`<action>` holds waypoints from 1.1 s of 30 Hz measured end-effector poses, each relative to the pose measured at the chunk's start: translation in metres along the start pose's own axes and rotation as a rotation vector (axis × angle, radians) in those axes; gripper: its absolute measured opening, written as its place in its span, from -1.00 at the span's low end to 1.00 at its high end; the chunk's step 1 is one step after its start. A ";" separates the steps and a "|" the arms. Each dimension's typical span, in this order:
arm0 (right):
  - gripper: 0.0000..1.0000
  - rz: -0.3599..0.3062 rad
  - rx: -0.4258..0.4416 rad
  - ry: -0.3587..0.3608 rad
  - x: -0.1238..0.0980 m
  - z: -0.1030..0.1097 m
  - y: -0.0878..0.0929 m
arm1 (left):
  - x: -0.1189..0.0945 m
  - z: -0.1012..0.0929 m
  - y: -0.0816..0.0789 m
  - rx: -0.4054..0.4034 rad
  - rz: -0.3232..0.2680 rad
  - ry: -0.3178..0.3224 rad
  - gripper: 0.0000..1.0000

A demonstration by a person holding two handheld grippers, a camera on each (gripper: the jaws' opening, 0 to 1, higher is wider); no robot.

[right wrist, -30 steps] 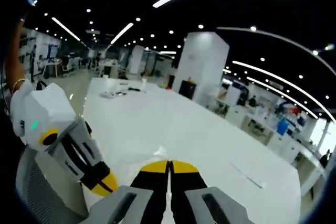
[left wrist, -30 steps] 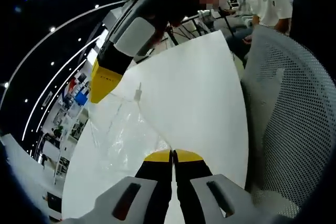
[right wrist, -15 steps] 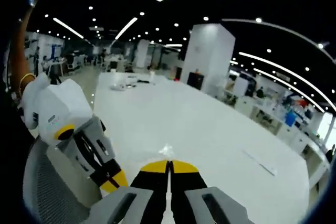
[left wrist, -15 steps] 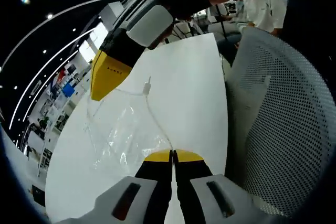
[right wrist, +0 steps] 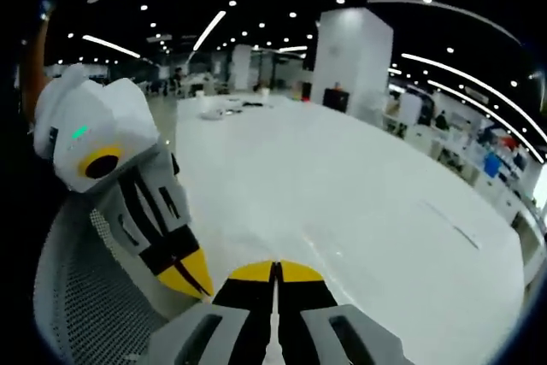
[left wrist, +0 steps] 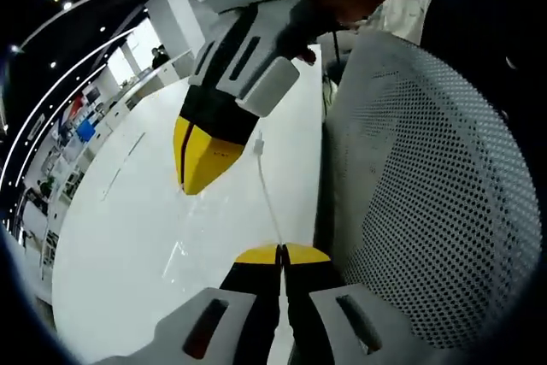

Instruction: Open the resealable bag by pulling the two sides of the seal apart until the entire bag opening is separated and visibly accessible.

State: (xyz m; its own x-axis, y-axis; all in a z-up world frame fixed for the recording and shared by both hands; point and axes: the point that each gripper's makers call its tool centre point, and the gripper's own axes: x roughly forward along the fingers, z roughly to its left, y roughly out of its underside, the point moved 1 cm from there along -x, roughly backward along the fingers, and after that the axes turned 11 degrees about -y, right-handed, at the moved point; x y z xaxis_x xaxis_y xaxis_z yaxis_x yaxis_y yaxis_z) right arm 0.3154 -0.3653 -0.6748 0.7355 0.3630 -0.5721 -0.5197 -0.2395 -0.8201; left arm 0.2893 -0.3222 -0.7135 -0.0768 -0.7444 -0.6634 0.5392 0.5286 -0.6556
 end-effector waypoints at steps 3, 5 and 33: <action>-1.00 0.044 -0.014 -0.001 0.005 0.000 0.009 | 0.002 0.002 0.001 -0.016 0.005 -0.003 -1.00; -1.00 0.053 -0.010 0.000 0.007 -0.001 0.012 | 0.004 0.004 0.001 -0.043 0.012 -0.007 -1.00; -1.00 0.195 -0.199 0.057 0.015 -0.045 0.020 | -0.020 0.052 -0.009 -0.446 -0.095 -0.135 0.11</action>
State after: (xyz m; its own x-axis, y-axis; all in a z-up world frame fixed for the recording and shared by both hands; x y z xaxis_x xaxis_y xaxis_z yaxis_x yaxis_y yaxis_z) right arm 0.3358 -0.4052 -0.7004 0.6564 0.2432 -0.7141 -0.5622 -0.4736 -0.6780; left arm 0.3296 -0.3331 -0.6757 0.0174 -0.8286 -0.5595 0.1200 0.5573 -0.8216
